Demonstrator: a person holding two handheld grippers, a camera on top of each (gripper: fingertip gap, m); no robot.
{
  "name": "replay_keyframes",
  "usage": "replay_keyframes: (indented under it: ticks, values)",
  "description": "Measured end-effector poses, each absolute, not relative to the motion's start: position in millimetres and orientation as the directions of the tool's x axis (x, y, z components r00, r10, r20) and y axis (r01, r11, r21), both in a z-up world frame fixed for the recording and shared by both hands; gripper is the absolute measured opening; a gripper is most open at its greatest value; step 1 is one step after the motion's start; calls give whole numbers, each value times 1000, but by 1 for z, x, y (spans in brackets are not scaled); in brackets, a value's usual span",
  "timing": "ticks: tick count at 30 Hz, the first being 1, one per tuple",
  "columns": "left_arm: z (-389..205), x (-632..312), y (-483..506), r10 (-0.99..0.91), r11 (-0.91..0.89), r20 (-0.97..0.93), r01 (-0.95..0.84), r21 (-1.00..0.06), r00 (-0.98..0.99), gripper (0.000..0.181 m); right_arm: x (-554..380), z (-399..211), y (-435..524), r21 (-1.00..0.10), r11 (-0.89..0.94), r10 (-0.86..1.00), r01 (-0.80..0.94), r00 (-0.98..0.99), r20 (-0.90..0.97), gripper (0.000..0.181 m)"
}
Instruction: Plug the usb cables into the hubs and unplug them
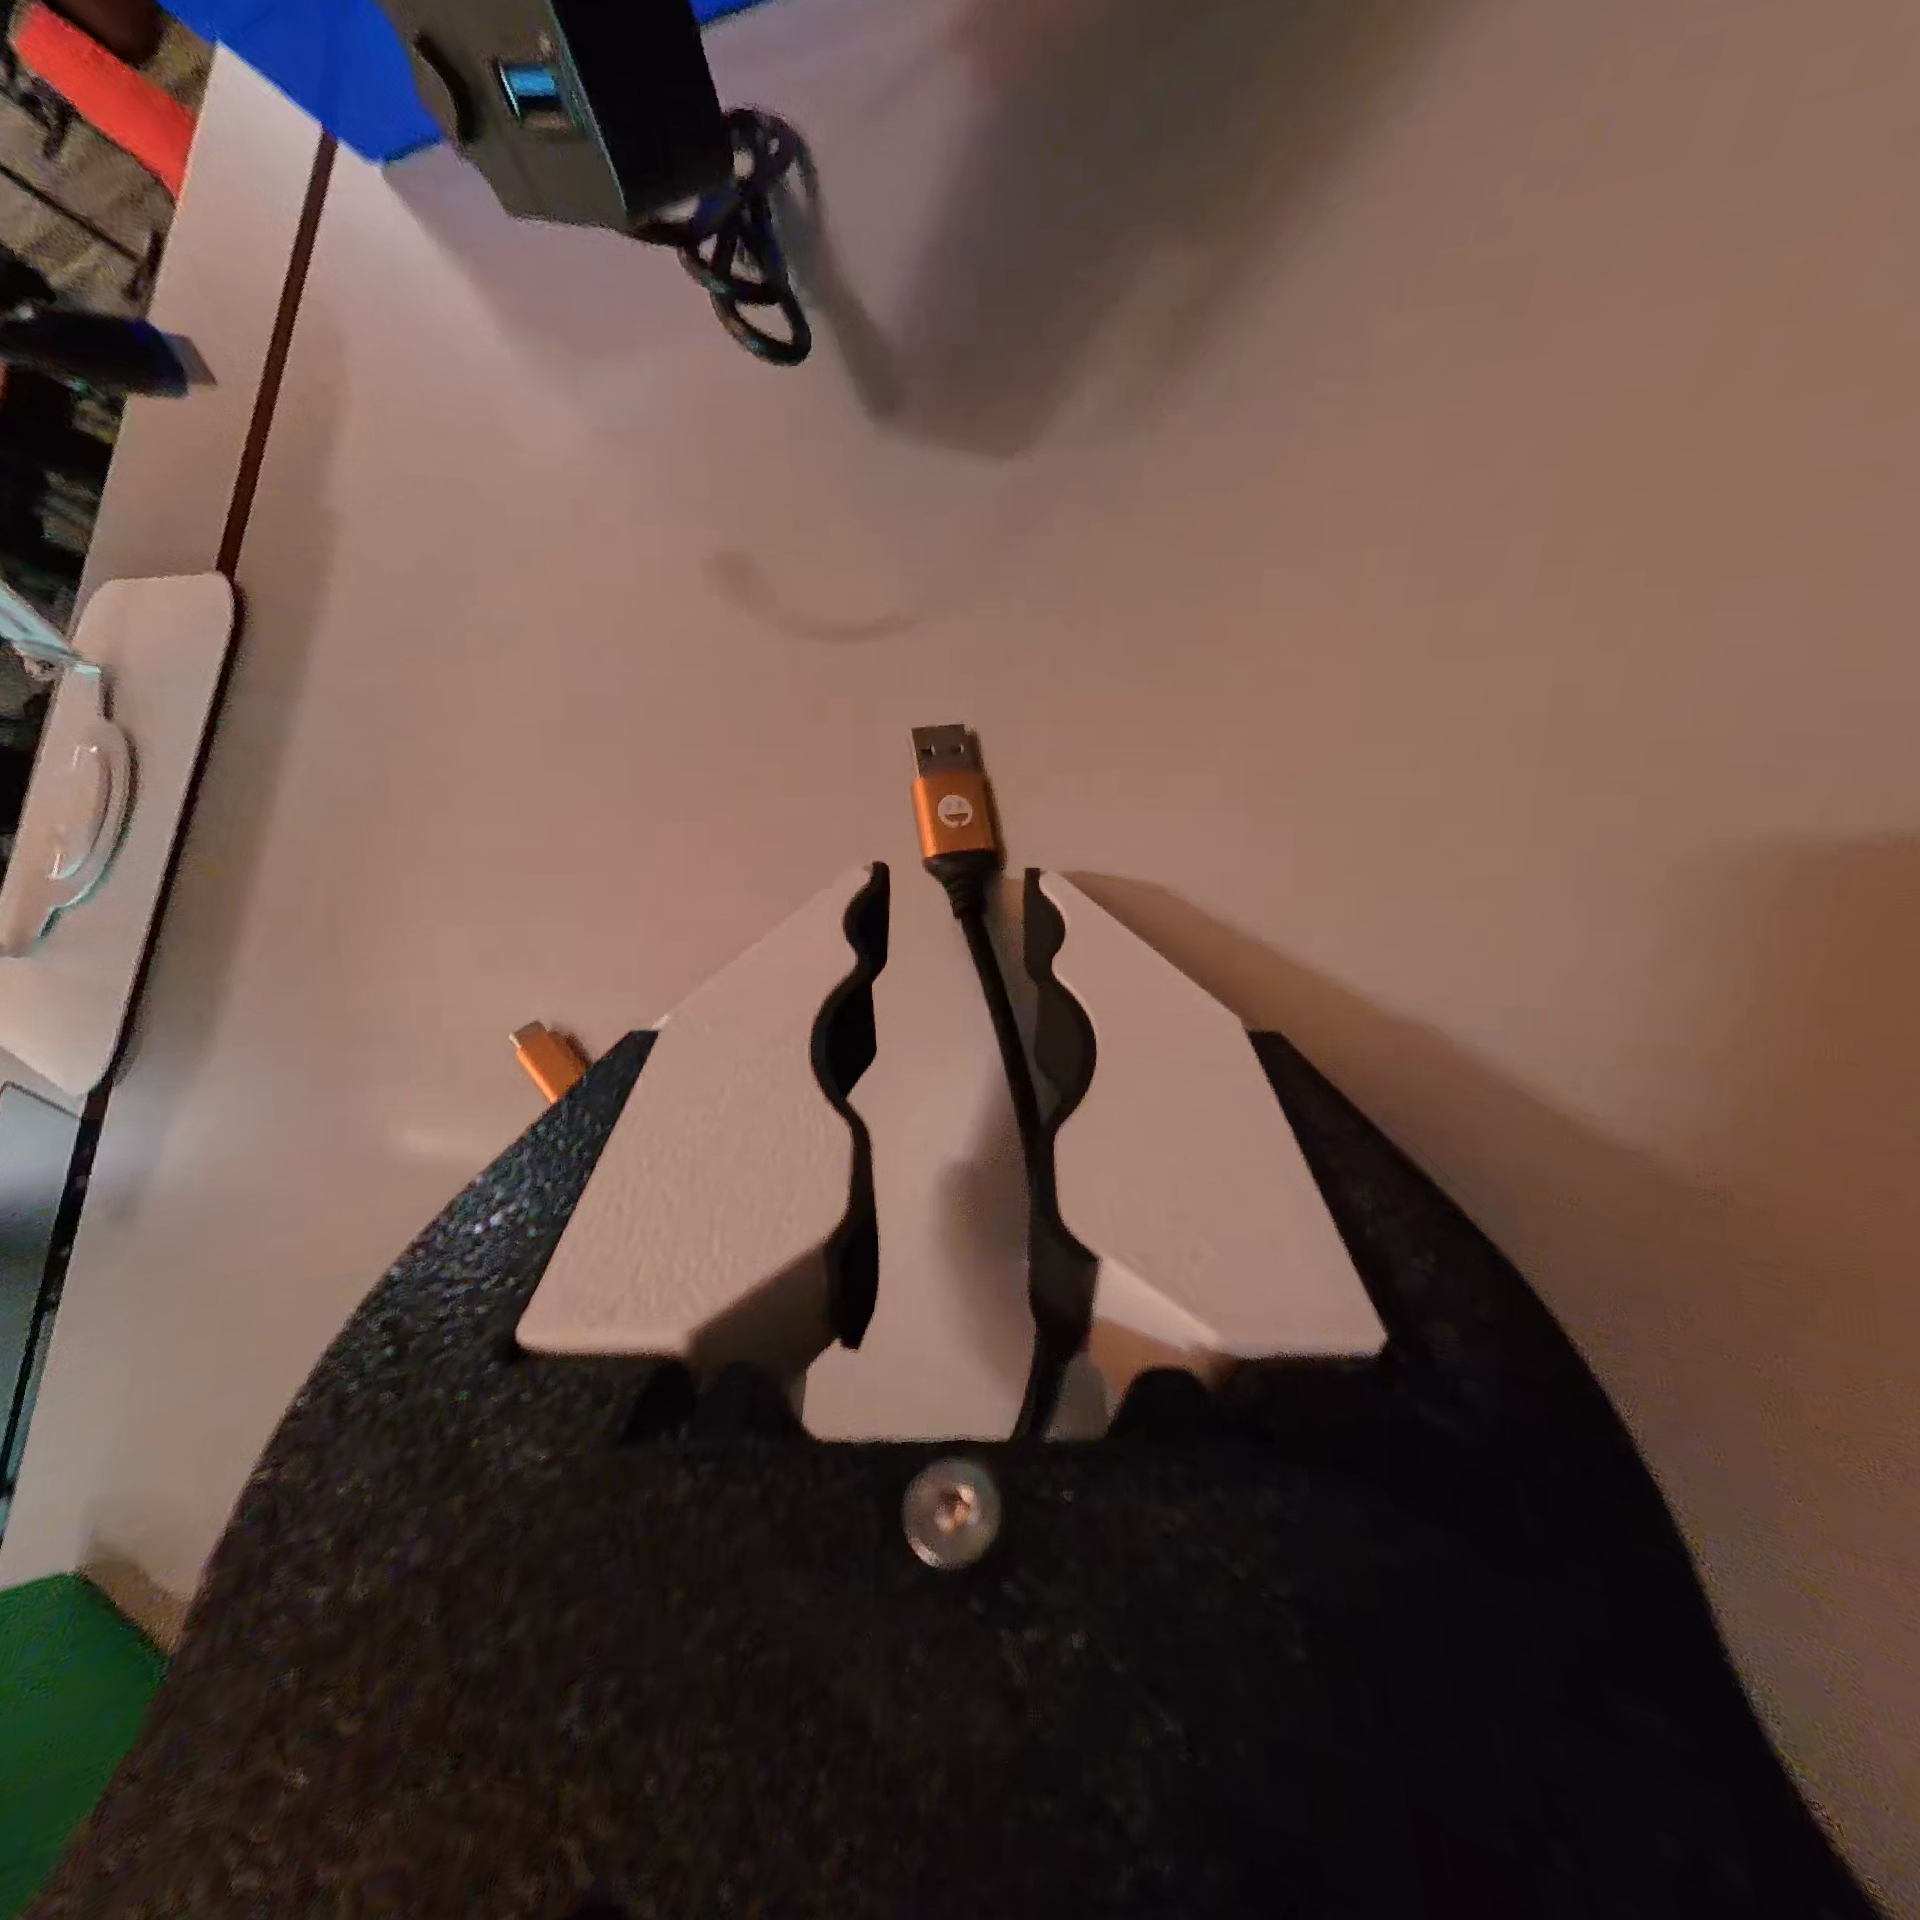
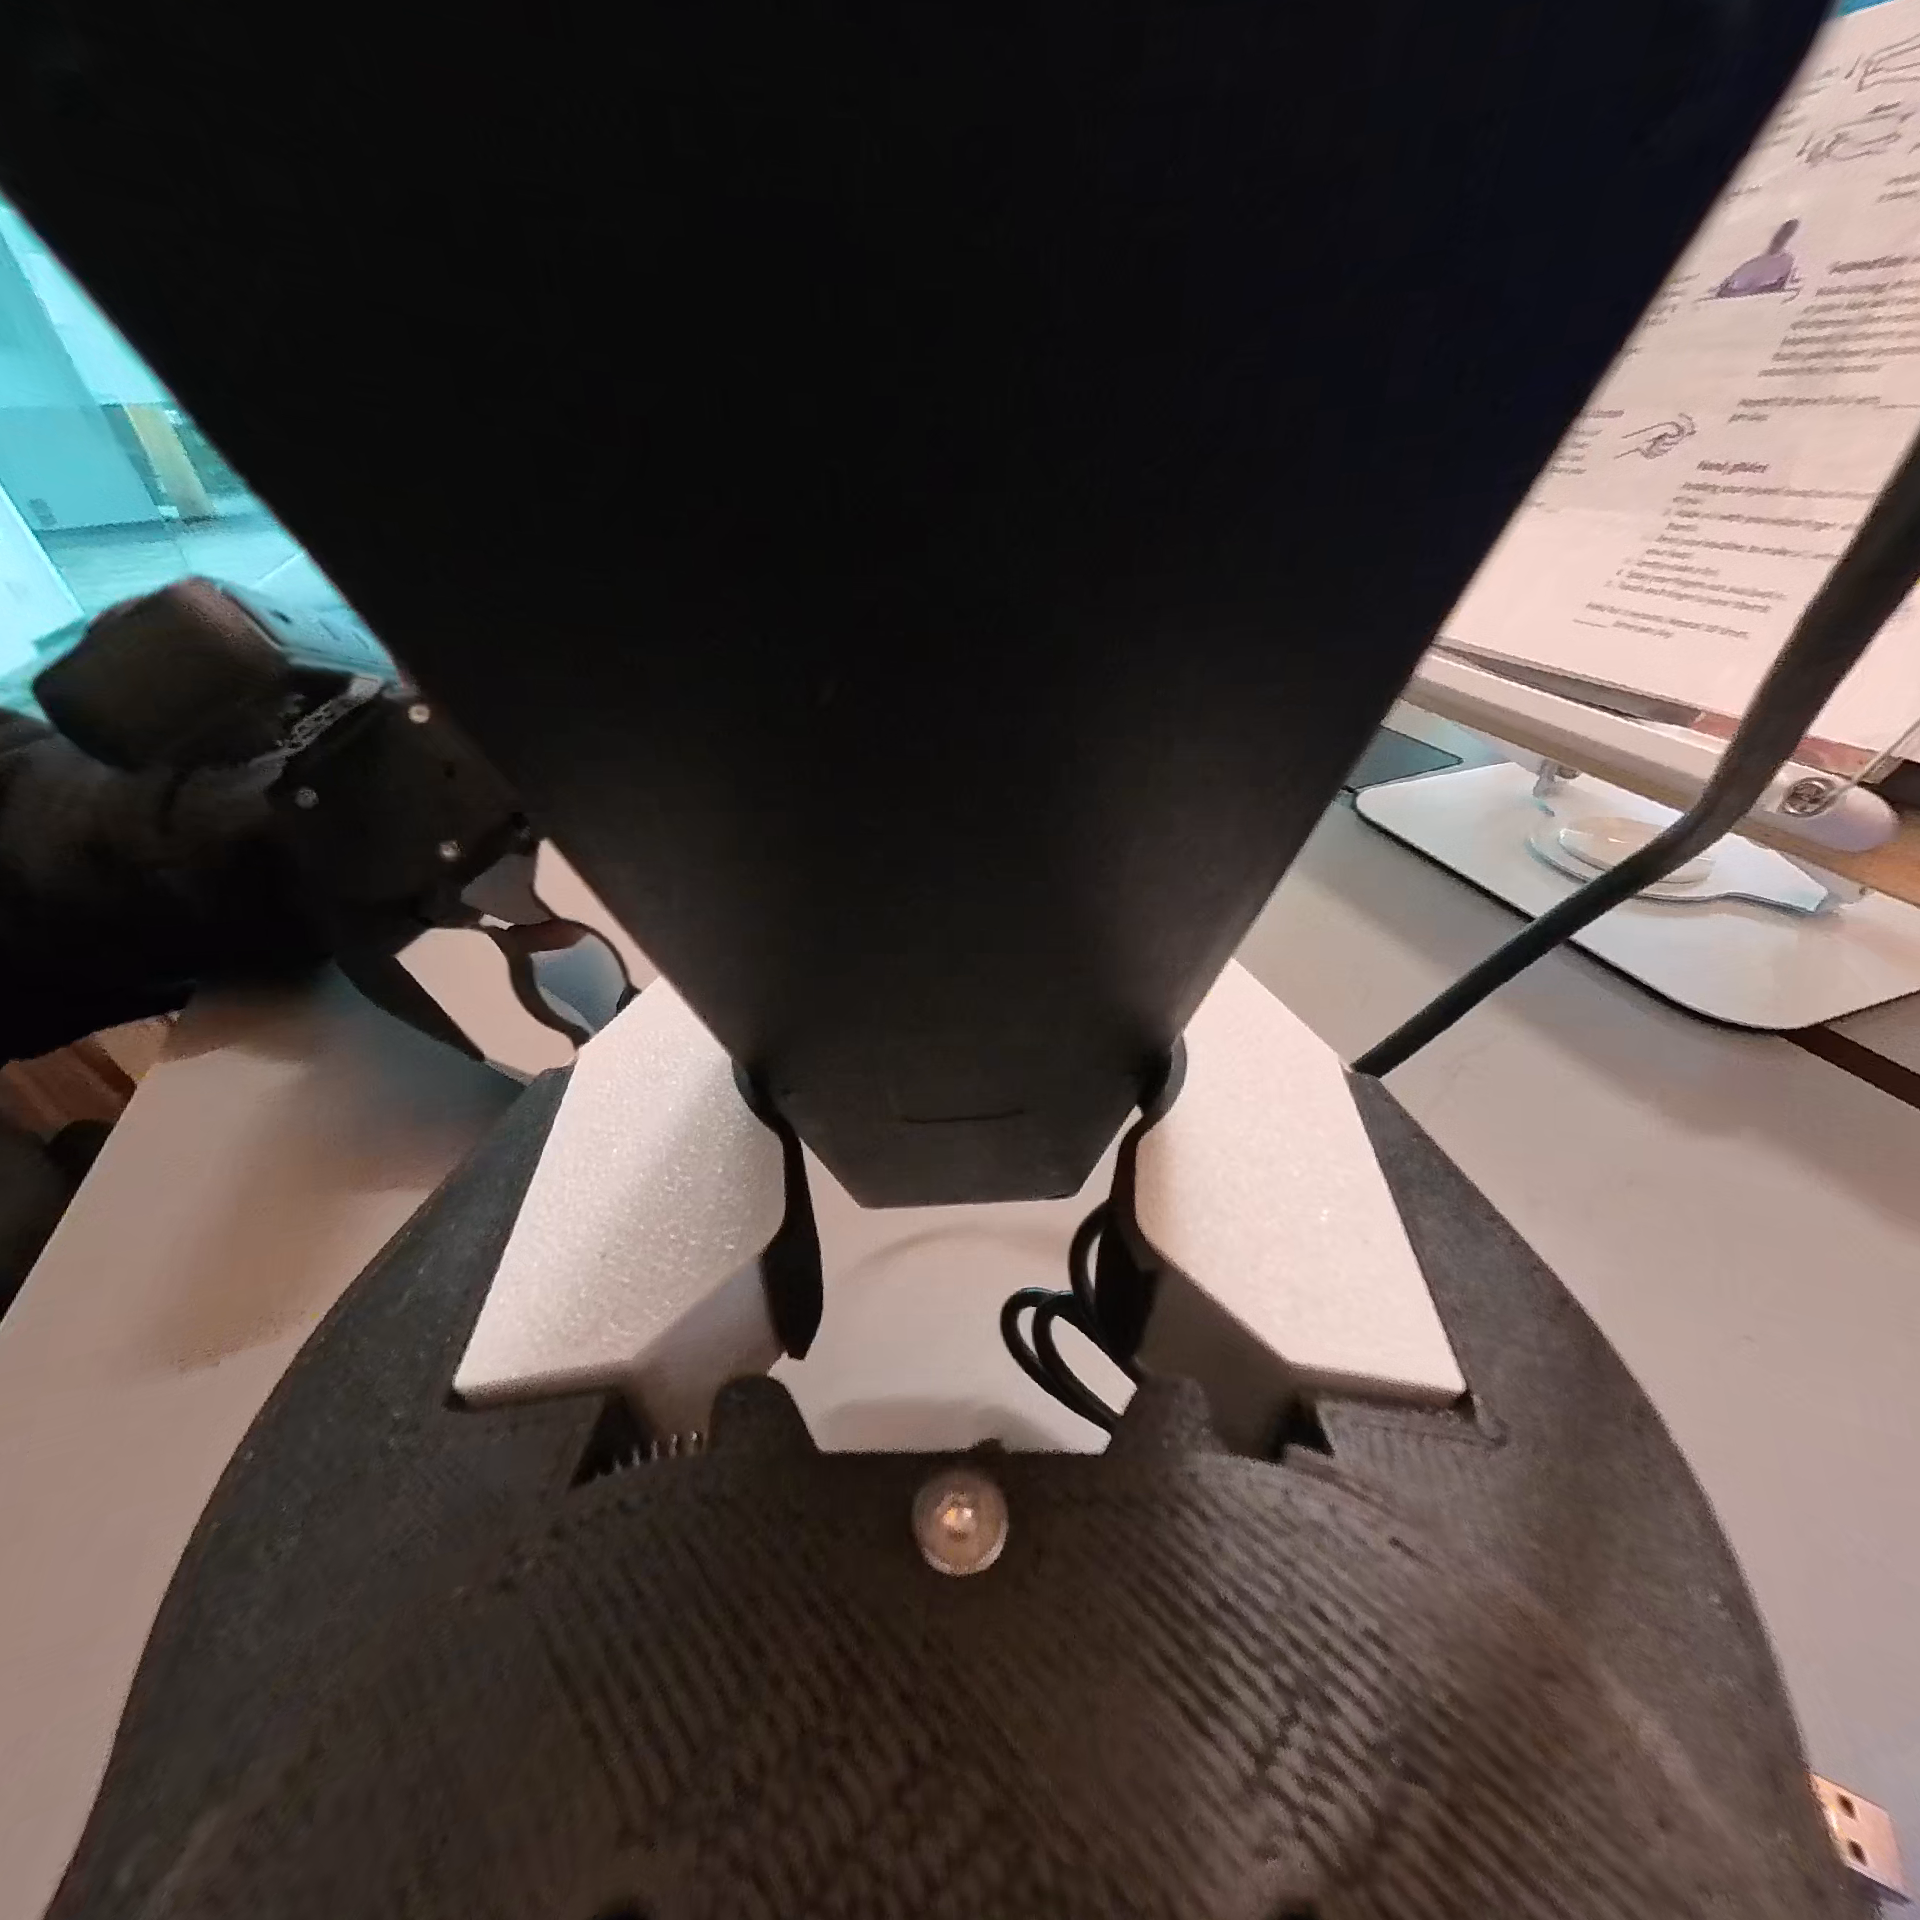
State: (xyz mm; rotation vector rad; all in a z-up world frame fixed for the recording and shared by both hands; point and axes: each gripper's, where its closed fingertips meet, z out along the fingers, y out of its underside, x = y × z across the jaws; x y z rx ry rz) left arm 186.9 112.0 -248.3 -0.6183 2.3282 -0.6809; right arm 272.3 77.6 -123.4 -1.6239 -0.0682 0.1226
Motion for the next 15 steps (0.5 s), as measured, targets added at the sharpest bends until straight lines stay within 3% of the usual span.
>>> replay_keyframes:
  ticks: [4,11,15]
  values:
    - [-256,193,113,-584,755,-447,-252,-605,-677,9,271,-126,79,-997,-74,122,-23,992,-32,62]
    - [-254,198,122,-630,737,-436,-320,-595,-643,5,262,-135,84,-991,-133,158,-17,987,-38,62]
    - [-210,183,126,-648,685,-307,-357,-635,-697,5,257,-139,83,-987,-158,186,16,983,-13,62]
